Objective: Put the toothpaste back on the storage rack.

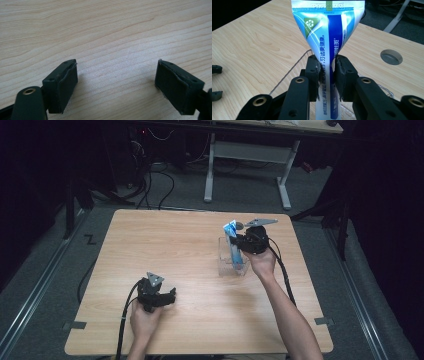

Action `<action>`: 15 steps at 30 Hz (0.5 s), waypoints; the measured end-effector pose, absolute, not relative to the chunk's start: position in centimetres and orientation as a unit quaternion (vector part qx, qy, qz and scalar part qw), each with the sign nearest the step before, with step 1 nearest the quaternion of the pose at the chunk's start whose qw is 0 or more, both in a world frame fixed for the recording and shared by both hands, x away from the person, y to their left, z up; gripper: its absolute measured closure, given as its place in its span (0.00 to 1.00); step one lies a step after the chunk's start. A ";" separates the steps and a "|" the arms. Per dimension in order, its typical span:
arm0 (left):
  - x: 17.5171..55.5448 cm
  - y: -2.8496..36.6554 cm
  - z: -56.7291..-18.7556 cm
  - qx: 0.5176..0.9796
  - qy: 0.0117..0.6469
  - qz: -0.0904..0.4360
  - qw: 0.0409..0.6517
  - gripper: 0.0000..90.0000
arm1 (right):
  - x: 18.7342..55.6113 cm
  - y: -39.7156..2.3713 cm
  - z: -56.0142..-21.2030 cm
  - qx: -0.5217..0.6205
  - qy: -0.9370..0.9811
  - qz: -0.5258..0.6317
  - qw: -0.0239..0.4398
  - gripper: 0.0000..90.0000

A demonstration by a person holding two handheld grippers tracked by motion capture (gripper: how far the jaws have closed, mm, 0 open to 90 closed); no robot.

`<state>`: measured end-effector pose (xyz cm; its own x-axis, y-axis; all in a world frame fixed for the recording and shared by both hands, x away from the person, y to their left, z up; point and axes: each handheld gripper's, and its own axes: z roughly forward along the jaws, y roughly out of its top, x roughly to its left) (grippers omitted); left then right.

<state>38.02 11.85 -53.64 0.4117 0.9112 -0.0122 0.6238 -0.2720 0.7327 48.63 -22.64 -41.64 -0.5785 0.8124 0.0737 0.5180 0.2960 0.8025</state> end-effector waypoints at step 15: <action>38.0 11.9 -53.6 0.769 0.499 0.212 0.339 0.21 | 48.6 -21.5 -42.0 0.414 0.794 0.413 0.164 0.79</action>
<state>38.02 11.86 -53.63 0.4122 0.9110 -0.0117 0.6239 -0.2729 0.7323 48.57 -21.55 -42.00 -0.6035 0.7933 0.0808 0.5217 0.3161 0.7924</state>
